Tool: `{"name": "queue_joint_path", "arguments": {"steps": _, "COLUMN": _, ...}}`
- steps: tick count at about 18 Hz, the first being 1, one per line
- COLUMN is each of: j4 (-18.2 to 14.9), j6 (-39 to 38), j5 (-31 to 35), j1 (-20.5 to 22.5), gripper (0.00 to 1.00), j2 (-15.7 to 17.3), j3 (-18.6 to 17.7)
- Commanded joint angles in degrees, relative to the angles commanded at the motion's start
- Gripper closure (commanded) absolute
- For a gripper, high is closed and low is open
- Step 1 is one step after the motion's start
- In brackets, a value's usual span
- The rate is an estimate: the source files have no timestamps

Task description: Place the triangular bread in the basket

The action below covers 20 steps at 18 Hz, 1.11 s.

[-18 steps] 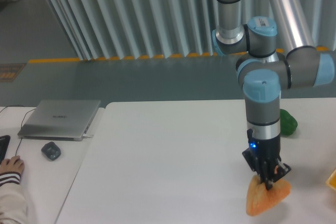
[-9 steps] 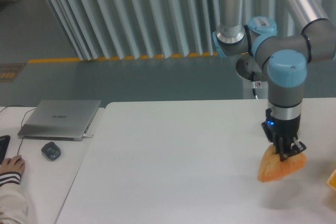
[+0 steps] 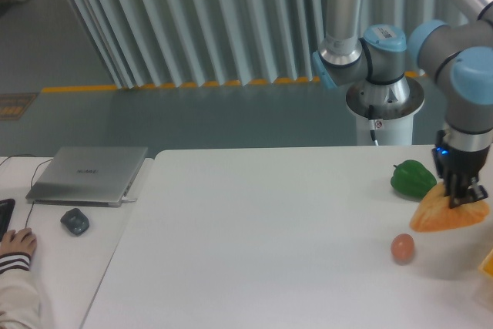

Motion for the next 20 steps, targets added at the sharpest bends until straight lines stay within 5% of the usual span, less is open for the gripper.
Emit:
{"name": "queue_joint_path", "arguments": {"steps": 12, "j4": 13.4, "j6": 2.5, "j5": -0.8, "j1": 10.0, "gripper": 0.77, "j2": -0.7, "j3": -1.7}}
{"name": "queue_joint_path", "arguments": {"steps": 16, "j4": 13.7, "j6": 16.6, "j5": -0.4, "j1": 12.8, "gripper": 0.76, "j2": -0.3, "j3": -2.8}}
{"name": "queue_joint_path", "arguments": {"steps": 20, "j4": 13.5, "j6": 19.2, "j5": -0.5, "j1": 13.8, "gripper": 0.76, "j2": -0.3, "j3": -2.8}}
